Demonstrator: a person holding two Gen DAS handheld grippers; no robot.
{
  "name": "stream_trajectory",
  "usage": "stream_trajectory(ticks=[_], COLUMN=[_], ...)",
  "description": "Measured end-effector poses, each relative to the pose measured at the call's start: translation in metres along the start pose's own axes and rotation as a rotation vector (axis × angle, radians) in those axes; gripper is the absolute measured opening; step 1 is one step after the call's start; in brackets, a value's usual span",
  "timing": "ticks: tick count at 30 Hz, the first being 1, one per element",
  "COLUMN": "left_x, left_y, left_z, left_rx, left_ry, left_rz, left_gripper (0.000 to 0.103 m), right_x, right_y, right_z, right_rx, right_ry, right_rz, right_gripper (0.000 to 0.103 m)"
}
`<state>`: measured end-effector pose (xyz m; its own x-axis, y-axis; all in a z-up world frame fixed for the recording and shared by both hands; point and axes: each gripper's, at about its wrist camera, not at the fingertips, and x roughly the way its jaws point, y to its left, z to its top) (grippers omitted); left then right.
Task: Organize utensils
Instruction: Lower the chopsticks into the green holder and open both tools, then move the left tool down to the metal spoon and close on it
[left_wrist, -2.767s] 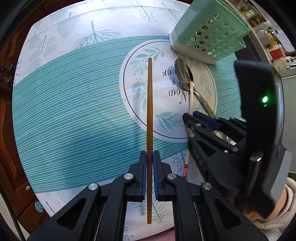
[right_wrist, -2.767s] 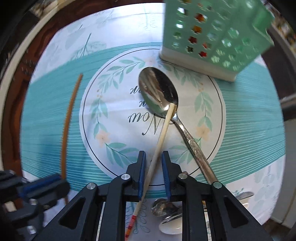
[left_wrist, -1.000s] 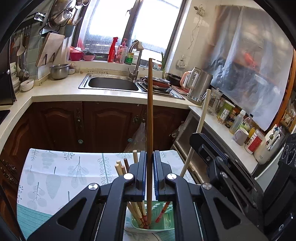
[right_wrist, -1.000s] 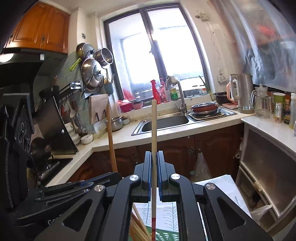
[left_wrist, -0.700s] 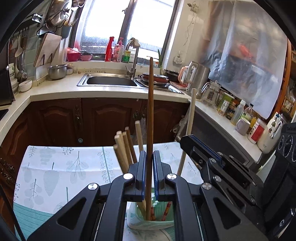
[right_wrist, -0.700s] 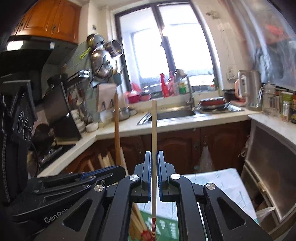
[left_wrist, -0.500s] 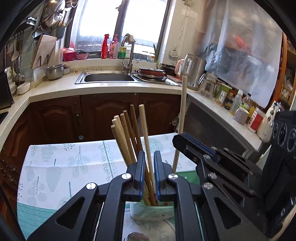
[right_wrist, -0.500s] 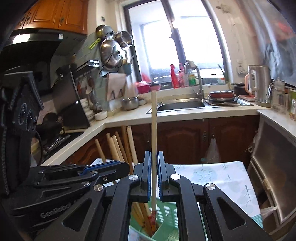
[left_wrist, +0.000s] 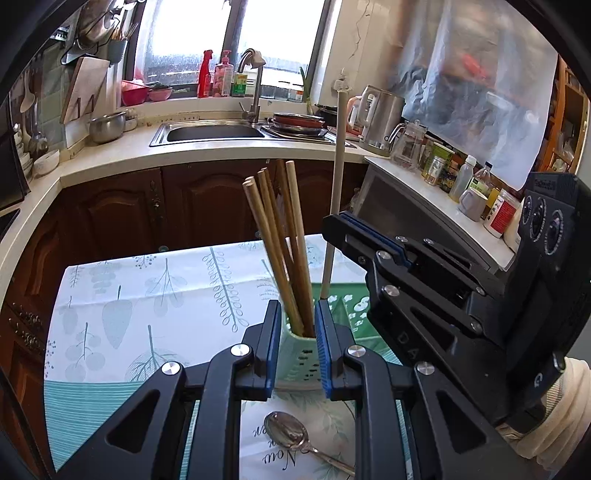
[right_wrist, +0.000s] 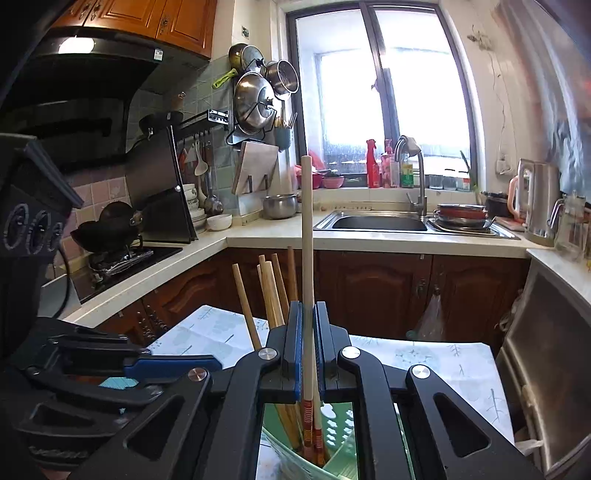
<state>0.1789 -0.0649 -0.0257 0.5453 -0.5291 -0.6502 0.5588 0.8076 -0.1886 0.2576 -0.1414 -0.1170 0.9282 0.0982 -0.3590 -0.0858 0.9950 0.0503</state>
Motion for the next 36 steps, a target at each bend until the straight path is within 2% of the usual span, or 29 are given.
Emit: stream_trajectory(ticks=[6, 8, 10, 11, 17, 24, 29, 36], left_x=[-0.004, -0.005, -0.007, -0.008, -0.003, 0.003, 0.010, 0.025], left_y=[0.012, 0.015, 0.018, 0.019, 0.024, 0.031, 0.031, 0.032], left_z=[-0.009, -0.010, -0.013, -0.014, -0.027, -0.047, -0.063, -0.089], left_rx=[-0.034, -0.041, -0.048, -0.052, -0.072, -0.102, -0.102, -0.129], left_ry=[0.037, 0.048, 0.057, 0.065, 0.150, 0.248, 0.327, 0.438], left_rz=[0.008, 0.013, 0.019, 0.021, 0.016, -0.005, -0.024, -0.074], left_gripper=[0.018, 0.031, 0.038, 0.039, 0.039, 0.039, 0.040, 0.040], right_x=[0.014, 0.015, 0.013, 0.011, -0.009, -0.051, -0.074, -0.095], right_y=[0.026, 0.032, 0.037, 0.039, 0.047, 0.048, 0.049, 0.054], right_z=[-0.011, -0.015, -0.021, -0.024, -0.037, -0.055, -0.080, -0.133], right_rx=[-0.022, -0.026, -0.023, -0.015, 0.038, 0.113, 0.168, 0.228], right_ry=[0.108, 0.127, 0.142, 0.146, 0.202, 0.272, 0.344, 0.468], right_rz=[-0.007, -0.005, -0.005, -0.006, -0.012, -0.042, -0.060, -0.057], right_gripper=[0.007, 0.009, 0.019, 0.020, 0.020, 0.020, 0.020, 0.020])
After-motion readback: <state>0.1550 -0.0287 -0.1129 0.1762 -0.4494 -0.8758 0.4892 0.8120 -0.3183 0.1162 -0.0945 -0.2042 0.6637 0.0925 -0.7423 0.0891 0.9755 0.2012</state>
